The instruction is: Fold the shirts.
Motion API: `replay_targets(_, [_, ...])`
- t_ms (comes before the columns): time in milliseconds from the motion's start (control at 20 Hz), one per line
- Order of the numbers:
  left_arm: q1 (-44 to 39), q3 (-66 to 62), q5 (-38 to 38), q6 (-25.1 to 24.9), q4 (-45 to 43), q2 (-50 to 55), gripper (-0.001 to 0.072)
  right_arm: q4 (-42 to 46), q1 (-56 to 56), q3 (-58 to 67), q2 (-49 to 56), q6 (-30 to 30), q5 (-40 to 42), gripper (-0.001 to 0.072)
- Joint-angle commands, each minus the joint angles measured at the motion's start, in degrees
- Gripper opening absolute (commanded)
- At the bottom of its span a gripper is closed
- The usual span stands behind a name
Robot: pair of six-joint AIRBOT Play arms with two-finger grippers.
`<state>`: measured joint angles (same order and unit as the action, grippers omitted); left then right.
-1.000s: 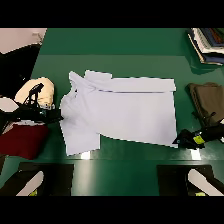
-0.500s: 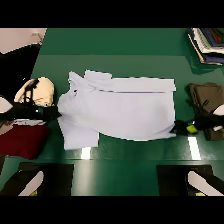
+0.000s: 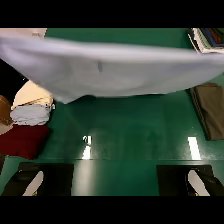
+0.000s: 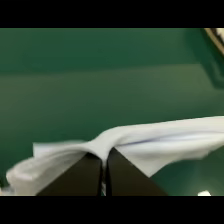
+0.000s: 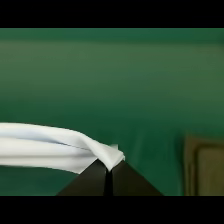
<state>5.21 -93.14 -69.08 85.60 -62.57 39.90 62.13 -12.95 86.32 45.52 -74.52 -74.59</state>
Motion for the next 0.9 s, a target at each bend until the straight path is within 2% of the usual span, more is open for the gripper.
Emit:
replay_targets(0, [0.1,-18.1,3.6,2.5,-0.4,-0.3,0.0024,0.6,-6.0,15.8,-3.1,0.0,1.0,0.0013])
replay_targets(150, [0.1,-26.8,7.3,4.1,-0.4,-0.1,0.0024,0.5,-8.7,23.0,-3.0,0.0,0.4,0.0012])
replay_targets(250, [0.1,-28.1,8.6,4.4,-0.4,-0.1,0.0023,0.4,-8.5,27.8,-0.8,-1.4,-2.6,0.0013])
replay_targets(400, [0.1,-26.8,2.0,4.4,-1.3,3.3,0.0024,0.5,-6.4,32.5,4.7,-3.6,-8.9,0.0012])
replay_targets(500, [0.1,-21.7,-2.3,4.4,-1.3,6.5,0.0024,0.5,-4.0,31.6,8.7,-4.6,-12.7,0.0012])
replay_targets(650, [0.0,-10.2,-6.5,4.2,-1.2,12.7,0.0025,2.8,0.9,24.0,14.4,-5.0,-15.2,0.0012])
replay_targets(850, [0.0,4.7,-7.9,1.8,-1.2,23.7,0.0025,13.8,8.6,13.7,25.0,-6.0,-17.2,0.0012])
